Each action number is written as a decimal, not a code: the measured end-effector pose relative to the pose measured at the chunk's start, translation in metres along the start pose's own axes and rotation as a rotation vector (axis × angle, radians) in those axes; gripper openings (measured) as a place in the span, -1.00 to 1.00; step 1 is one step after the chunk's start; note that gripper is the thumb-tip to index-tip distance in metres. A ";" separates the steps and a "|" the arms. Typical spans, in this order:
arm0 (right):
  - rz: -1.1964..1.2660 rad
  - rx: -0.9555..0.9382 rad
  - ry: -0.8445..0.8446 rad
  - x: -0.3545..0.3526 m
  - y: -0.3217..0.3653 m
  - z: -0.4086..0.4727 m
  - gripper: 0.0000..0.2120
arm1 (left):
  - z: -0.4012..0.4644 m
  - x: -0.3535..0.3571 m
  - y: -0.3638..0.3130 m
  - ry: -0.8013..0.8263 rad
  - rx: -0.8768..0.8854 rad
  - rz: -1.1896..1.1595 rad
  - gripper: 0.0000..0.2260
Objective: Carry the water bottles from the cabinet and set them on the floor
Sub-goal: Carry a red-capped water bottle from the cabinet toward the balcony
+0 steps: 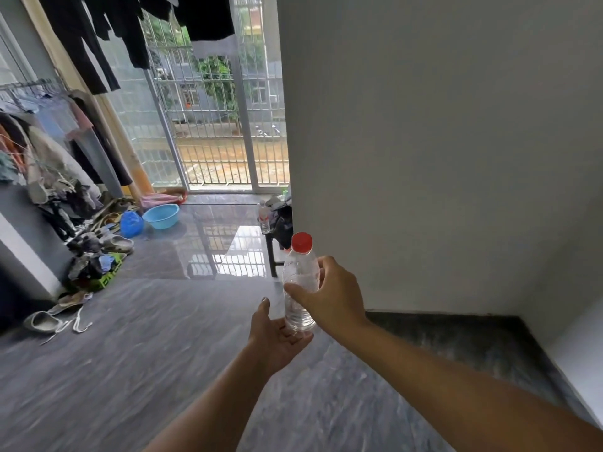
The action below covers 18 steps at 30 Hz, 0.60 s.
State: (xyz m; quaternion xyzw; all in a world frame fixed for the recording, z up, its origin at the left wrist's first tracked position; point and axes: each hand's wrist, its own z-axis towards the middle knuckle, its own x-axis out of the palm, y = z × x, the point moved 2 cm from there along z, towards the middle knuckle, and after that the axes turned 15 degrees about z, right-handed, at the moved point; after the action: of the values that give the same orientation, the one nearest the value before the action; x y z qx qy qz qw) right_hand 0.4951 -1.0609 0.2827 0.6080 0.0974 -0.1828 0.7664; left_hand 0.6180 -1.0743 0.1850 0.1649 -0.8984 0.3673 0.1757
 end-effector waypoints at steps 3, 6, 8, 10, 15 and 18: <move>-0.002 0.007 0.029 0.019 -0.012 0.044 -0.39 | 0.037 -0.003 -0.033 -0.024 -0.001 -0.018 -0.29; -0.008 -0.005 0.053 0.034 -0.023 0.095 -0.40 | 0.076 -0.001 -0.070 -0.010 0.018 -0.051 -0.28; -0.011 -0.016 0.069 0.044 -0.030 0.130 -0.40 | 0.102 0.002 -0.094 -0.021 0.022 -0.071 -0.28; -0.020 -0.016 0.090 0.054 -0.036 0.163 -0.40 | 0.125 0.003 -0.116 -0.038 0.024 -0.093 -0.29; -0.010 -0.018 0.145 0.083 -0.048 0.235 -0.44 | 0.176 -0.005 -0.168 -0.077 0.040 -0.114 -0.30; 0.003 -0.016 0.158 0.103 -0.056 0.273 -0.45 | 0.205 -0.014 -0.197 -0.088 0.053 -0.110 -0.29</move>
State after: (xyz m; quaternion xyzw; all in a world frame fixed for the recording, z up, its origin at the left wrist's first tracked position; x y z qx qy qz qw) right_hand 0.5473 -1.3524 0.2598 0.6144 0.1583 -0.1325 0.7615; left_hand 0.6745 -1.3521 0.1603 0.2346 -0.8849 0.3730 0.1513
